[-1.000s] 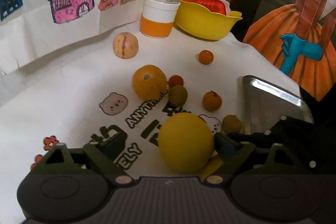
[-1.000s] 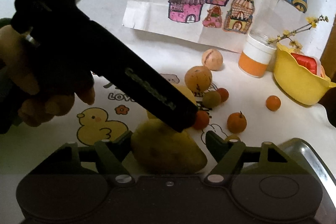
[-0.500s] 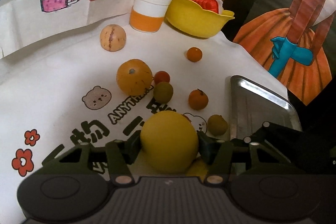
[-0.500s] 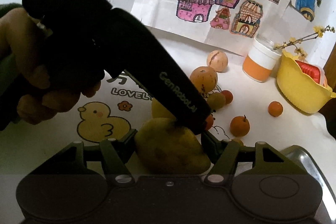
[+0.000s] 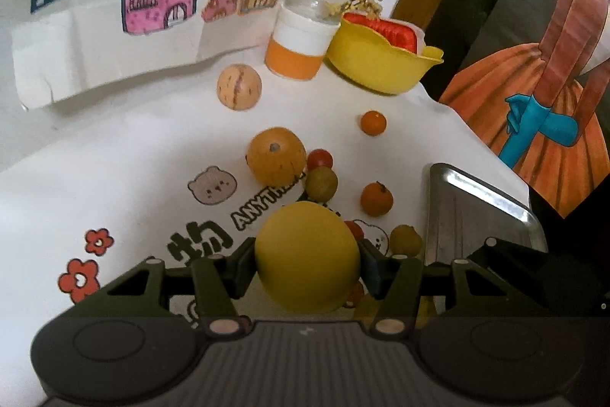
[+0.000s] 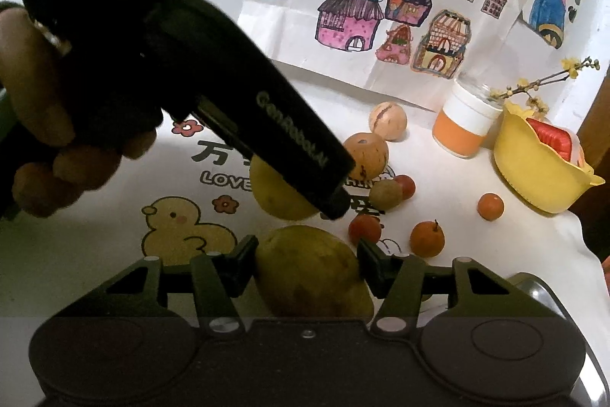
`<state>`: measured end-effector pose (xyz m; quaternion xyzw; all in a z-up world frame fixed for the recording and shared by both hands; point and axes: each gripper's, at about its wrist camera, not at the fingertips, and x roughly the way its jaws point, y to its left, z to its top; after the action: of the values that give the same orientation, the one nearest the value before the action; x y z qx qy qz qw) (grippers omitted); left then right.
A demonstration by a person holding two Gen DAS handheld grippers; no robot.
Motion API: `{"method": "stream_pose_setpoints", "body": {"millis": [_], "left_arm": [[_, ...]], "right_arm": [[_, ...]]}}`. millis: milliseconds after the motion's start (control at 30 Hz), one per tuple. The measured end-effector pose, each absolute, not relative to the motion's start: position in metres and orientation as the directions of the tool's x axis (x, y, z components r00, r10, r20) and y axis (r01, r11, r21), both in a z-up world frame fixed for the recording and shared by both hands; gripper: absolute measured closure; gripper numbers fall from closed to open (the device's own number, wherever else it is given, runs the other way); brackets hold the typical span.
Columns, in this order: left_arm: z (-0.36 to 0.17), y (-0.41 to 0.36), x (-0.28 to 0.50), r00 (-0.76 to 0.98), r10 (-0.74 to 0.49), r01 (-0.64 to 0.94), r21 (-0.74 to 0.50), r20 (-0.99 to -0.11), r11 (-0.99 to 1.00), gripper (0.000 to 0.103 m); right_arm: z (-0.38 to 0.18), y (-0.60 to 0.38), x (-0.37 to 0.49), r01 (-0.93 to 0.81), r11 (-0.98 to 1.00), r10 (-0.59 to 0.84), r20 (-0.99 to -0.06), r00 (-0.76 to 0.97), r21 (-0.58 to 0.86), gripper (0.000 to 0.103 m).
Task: Organize fruits
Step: 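Close the left tool on the yellow fruit while the right tool closes on the brown pear, then carry the yellow fruit in the left tool while the right tool carries the pear to the tray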
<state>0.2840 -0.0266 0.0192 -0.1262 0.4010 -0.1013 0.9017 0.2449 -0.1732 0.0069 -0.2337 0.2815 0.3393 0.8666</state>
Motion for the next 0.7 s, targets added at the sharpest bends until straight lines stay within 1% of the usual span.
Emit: {"method": "stream_pose_setpoints", "body": {"millis": [133, 200, 233, 267, 300, 400, 433, 500, 700], "left_arm": [[0.022, -0.028, 0.279, 0.660, -0.266, 0.075, -0.291, -0.702, 0.954, 0.043], [0.023, -0.029, 0.277, 0.664, -0.254, 0.071, -0.279, -0.703, 0.958, 0.043], [0.024, -0.029, 0.276, 0.666, -0.250, 0.070, -0.274, -0.703, 0.959, 0.043], [0.024, -0.030, 0.275, 0.667, -0.247, 0.070, -0.272, -0.703, 0.960, 0.043], [0.024, -0.030, 0.274, 0.669, -0.246, 0.069, -0.270, -0.702, 0.960, 0.043], [0.024, -0.030, 0.273, 0.672, -0.241, 0.066, -0.268, -0.701, 0.961, 0.043], [0.024, -0.030, 0.273, 0.672, -0.240, 0.065, -0.268, -0.701, 0.961, 0.043], [0.025, -0.030, 0.272, 0.673, -0.240, 0.065, -0.267, -0.700, 0.961, 0.043], [0.028, -0.028, 0.269, 0.681, -0.234, 0.057, -0.269, -0.694, 0.962, 0.043]], "right_arm": [[0.006, -0.174, 0.245, -0.726, 0.654, 0.462, -0.648, 0.605, -0.212, 0.044], [0.007, -0.176, 0.247, -0.733, 0.652, 0.466, -0.659, 0.590, -0.195, 0.040], [0.006, -0.176, 0.248, -0.738, 0.649, 0.466, -0.671, 0.577, -0.184, 0.033], [0.006, -0.178, 0.249, -0.745, 0.645, 0.469, -0.681, 0.563, -0.172, 0.029], [0.005, -0.179, 0.249, -0.747, 0.642, 0.470, -0.681, 0.561, -0.173, 0.029], [0.002, -0.179, 0.249, -0.753, 0.635, 0.465, -0.693, 0.551, -0.172, 0.031], [0.001, -0.180, 0.250, -0.751, 0.638, 0.465, -0.692, 0.552, -0.170, 0.034], [0.002, -0.179, 0.250, -0.750, 0.639, 0.464, -0.692, 0.552, -0.170, 0.036], [0.002, -0.177, 0.247, -0.749, 0.632, 0.465, -0.675, 0.573, -0.200, 0.040]]}}
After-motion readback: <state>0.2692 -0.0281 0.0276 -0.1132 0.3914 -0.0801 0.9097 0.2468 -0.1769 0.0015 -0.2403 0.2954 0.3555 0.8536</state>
